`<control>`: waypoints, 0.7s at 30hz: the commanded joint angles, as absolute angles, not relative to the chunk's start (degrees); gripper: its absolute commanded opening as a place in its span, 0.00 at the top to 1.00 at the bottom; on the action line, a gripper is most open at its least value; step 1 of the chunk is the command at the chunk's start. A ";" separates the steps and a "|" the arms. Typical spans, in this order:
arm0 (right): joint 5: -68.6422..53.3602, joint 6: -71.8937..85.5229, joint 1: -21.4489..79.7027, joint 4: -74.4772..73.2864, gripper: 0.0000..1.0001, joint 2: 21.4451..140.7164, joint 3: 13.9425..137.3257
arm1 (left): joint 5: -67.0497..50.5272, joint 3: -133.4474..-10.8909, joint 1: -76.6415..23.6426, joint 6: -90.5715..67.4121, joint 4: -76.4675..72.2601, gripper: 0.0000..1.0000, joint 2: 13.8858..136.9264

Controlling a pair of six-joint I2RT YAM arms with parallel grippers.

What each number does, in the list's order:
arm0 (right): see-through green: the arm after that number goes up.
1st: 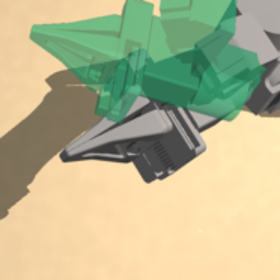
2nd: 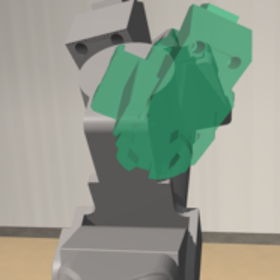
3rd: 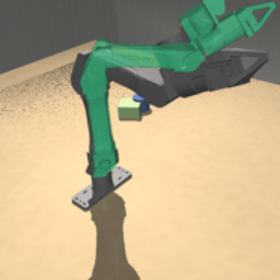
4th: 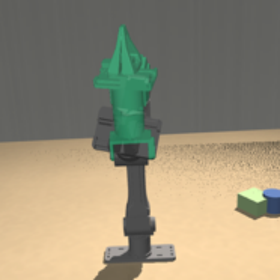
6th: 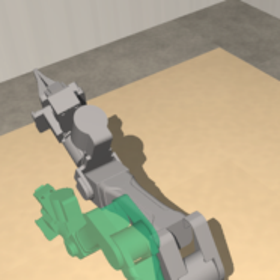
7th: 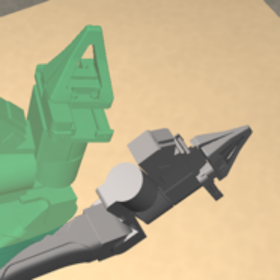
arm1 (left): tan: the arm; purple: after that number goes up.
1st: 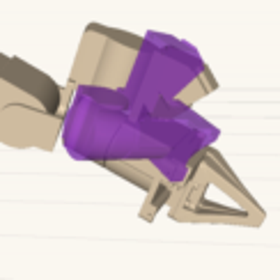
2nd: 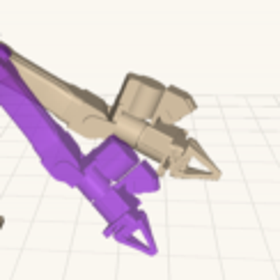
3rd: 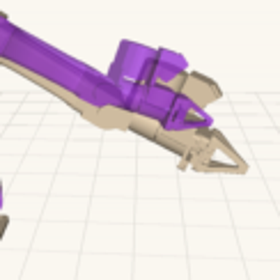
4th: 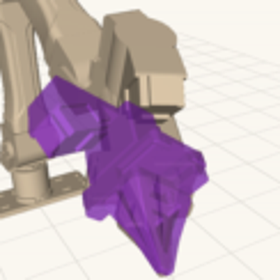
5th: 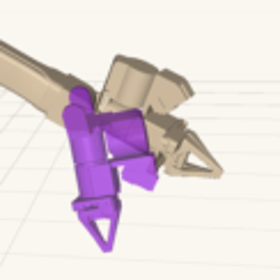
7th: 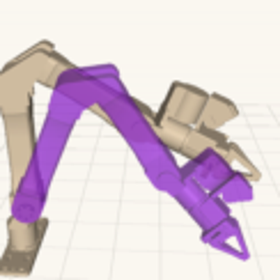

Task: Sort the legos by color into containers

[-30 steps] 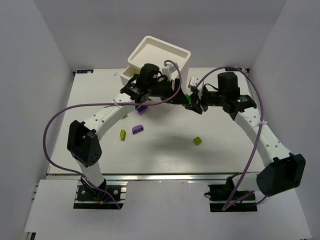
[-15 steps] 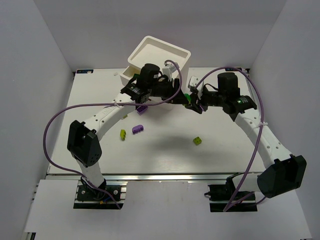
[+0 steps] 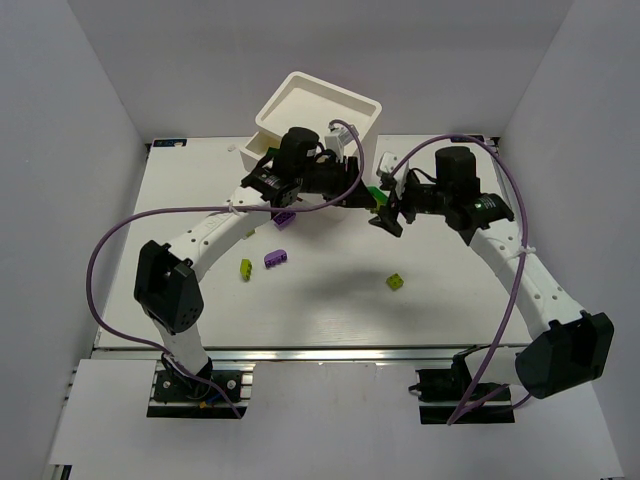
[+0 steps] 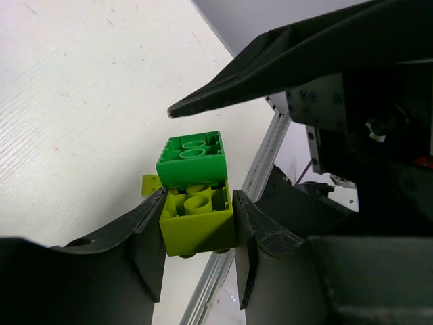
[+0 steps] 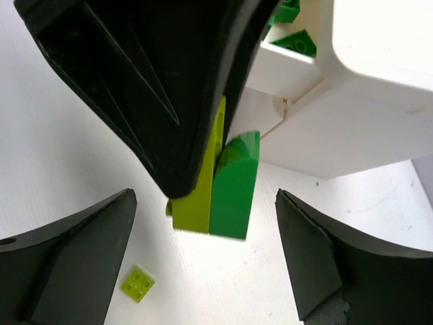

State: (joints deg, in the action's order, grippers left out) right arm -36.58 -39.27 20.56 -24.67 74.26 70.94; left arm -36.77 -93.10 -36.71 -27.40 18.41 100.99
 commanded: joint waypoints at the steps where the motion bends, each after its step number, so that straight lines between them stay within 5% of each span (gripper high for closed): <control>1: -34.45 -35.95 19.78 -25.91 0.11 73.65 71.89 | -36.31 -92.37 -35.51 -23.23 19.68 0.94 96.69; 10: -50.43 -47.80 14.60 -44.79 0.11 72.77 74.87 | -34.37 -90.28 -34.37 -7.06 34.71 0.99 89.66; 21: -66.35 -74.71 17.66 -74.26 0.11 90.26 95.61 | -38.23 -71.91 -36.38 11.15 28.92 1.00 68.75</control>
State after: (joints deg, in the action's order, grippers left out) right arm -59.70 -67.79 16.16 -65.25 88.18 91.09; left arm -36.93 -74.24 -35.99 5.08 30.83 71.96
